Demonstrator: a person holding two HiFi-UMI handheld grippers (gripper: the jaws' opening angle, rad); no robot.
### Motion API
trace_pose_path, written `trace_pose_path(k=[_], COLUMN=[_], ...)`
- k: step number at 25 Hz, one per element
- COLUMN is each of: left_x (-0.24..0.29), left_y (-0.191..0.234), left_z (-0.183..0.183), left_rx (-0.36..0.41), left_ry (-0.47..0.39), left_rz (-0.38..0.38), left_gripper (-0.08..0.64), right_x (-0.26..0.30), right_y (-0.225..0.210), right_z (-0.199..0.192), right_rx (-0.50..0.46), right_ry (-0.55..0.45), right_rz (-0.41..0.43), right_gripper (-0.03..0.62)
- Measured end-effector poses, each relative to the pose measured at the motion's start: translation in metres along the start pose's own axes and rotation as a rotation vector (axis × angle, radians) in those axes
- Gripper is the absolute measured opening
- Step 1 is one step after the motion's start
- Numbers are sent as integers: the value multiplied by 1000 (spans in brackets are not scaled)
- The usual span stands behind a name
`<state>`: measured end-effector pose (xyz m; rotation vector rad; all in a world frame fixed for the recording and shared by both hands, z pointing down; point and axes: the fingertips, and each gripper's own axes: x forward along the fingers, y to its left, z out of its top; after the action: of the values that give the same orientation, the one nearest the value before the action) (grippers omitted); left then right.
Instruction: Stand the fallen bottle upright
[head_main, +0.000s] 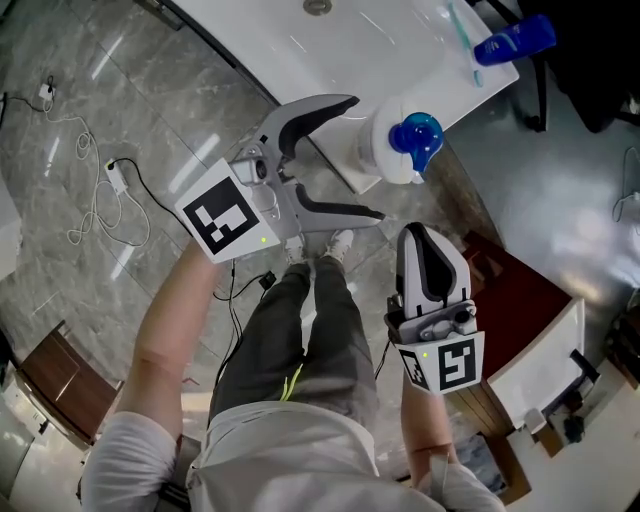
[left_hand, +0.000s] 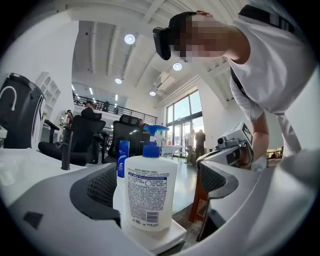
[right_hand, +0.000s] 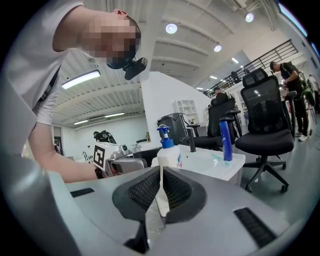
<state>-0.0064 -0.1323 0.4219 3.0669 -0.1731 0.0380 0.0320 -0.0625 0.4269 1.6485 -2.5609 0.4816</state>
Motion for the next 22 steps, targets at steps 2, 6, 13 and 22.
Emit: trace_pose_path(k=[2,6,13,22], left_x=[-5,-17,-29,-34], left_y=[-3,-10,-23,-53], left_z=[3,16,47,82], left_rx=[-10,-15,8,62], left_ry=[-2,-20,-45,-24], left_rz=[15,62,157,226], left_gripper=[522,522,520,520], right_x=[-3,-14,-36,-58], right_y=[3,15,34,47], right_z=[5,20,48,95], right_rx=[-5,-16,-35,-71], right_ry=[-2,-12,-15,-48], right_rz=[-2,-9,-10,-4], right_gripper=[43,43,43,44])
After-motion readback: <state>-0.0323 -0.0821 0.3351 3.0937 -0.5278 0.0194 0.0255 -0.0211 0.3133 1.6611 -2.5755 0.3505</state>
